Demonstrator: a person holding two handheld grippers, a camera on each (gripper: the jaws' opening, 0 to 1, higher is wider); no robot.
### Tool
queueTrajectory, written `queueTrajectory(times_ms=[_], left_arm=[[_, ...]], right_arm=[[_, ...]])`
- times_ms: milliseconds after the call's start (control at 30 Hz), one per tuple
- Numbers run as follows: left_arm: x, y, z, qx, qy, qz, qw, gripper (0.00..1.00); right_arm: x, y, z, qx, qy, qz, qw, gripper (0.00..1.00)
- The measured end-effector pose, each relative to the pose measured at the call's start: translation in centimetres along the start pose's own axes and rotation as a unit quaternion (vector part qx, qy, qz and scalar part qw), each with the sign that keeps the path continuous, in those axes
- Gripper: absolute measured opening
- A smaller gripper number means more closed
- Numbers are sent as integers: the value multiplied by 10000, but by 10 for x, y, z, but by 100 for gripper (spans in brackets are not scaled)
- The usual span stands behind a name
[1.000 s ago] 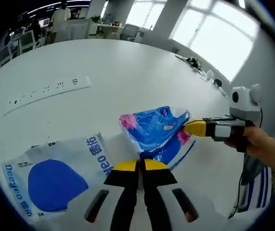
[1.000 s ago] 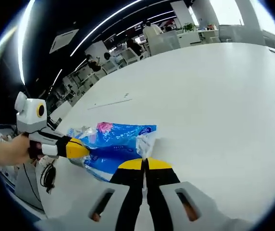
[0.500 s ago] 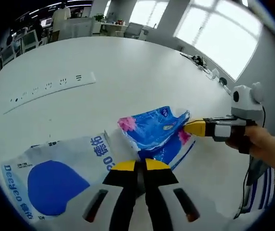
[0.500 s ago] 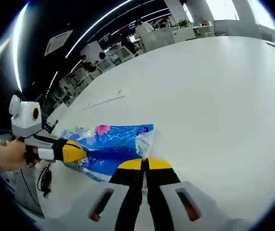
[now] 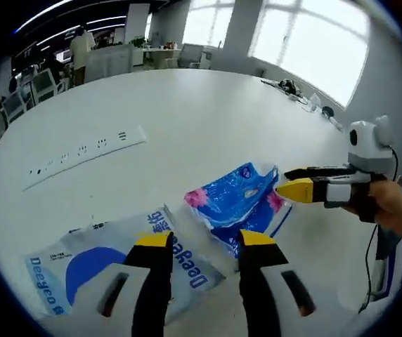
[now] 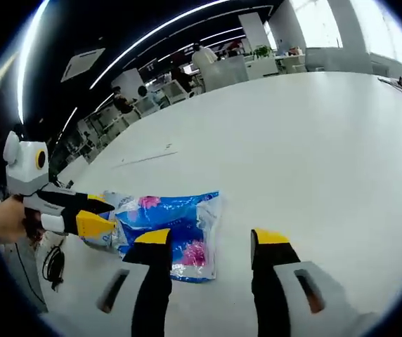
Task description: Arrange the tabletop items into an orderly group along one side of the table until the central work area is clear of visible clutter.
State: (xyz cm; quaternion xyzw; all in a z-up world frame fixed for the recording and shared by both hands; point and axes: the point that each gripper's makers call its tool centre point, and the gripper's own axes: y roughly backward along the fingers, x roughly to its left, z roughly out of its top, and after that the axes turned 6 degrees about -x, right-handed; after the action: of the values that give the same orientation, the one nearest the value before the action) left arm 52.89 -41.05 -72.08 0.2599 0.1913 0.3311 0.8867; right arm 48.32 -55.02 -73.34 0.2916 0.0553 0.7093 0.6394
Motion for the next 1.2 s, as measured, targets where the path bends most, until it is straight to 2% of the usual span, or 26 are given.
queueTrajectory(times_ms=[67,100,167,200,267,433,600,733,1200], left_arm=[[2,4,11,-330,25,83,9994,64],[2,7,12,-365,54,66,9993,75],[2,8,7,-216,16,53,9998,87],[1,11,6,-198,-19,64,9998,90],[2,17,3,-152,-68,109,9998,89],[-1,34,4,-275,-7,120,9995,87],[3,50,0,-306,100,125,9994,81],[11,66,-5,-400,149,293,9987,81],[36,136,-57,-394,345,529,9972,77]], right_arm=[[3,5,4,-186,-43,45,9998,56],[5,7,4,-226,-101,100,9996,61],[8,9,2,-216,-189,153,9995,66],[10,11,-1,-152,-260,184,9994,68],[12,16,-3,-106,-167,159,9997,68],[12,24,-2,-140,-169,194,9996,68],[26,36,-5,-142,-112,227,9996,66],[39,46,-15,-102,-116,295,9994,66],[67,93,-46,74,-231,347,9991,63]])
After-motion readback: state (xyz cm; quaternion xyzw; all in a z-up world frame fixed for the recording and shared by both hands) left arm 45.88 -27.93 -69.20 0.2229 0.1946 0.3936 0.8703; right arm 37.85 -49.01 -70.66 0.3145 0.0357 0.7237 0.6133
